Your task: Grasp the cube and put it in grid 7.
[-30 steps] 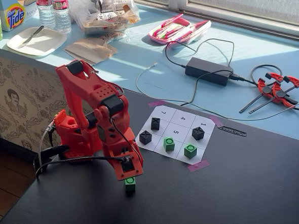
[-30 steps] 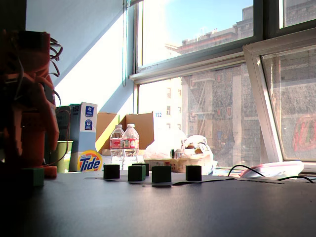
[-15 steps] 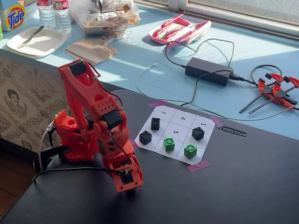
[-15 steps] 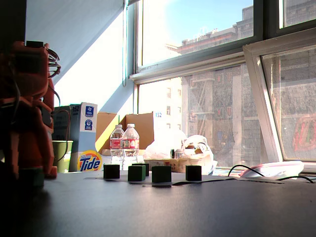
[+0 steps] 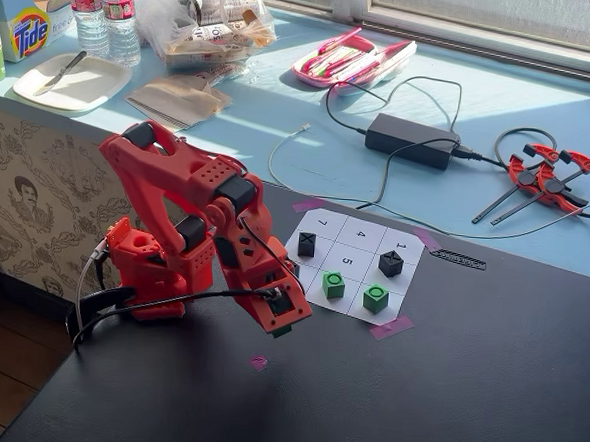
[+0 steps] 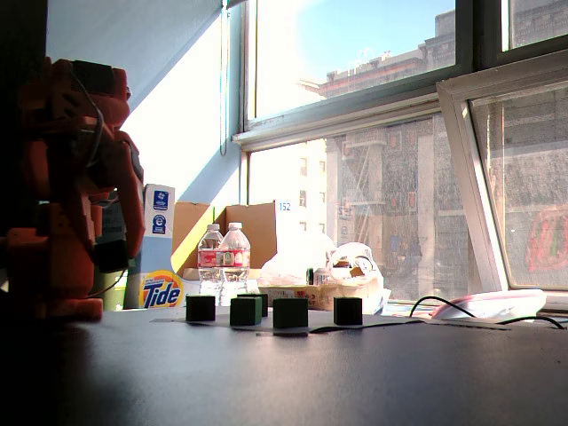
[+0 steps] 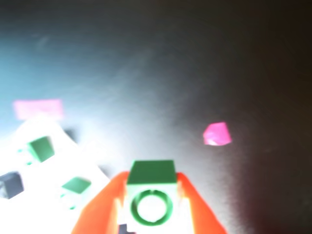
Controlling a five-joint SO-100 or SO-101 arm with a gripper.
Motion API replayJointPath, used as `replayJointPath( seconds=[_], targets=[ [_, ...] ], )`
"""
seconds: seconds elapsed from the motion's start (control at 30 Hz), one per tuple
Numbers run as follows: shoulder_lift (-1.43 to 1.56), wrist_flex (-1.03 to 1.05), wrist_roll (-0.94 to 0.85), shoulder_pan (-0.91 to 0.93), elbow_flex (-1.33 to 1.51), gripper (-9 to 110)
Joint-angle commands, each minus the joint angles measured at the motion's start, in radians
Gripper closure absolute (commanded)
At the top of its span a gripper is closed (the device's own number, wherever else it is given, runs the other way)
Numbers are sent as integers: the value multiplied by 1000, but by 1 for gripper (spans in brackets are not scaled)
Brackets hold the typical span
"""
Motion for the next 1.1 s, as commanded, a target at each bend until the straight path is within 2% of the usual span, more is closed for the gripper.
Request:
replayJointPath(
  seconds=[0.0, 0.07, 0.23, 0.43, 0.67, 1.07],
  targets=[
    [54, 118, 86, -305, -291, 101],
    [17, 133, 118, -469, -442, 101],
    [-310, 276, 153, -770, -833, 101],
    [-571, 236, 143, -1008, -960, 101],
    [-894, 178, 133, -1114, -1022, 101],
    [-1022, -29, 112, -1150, -834, 101]
  ],
)
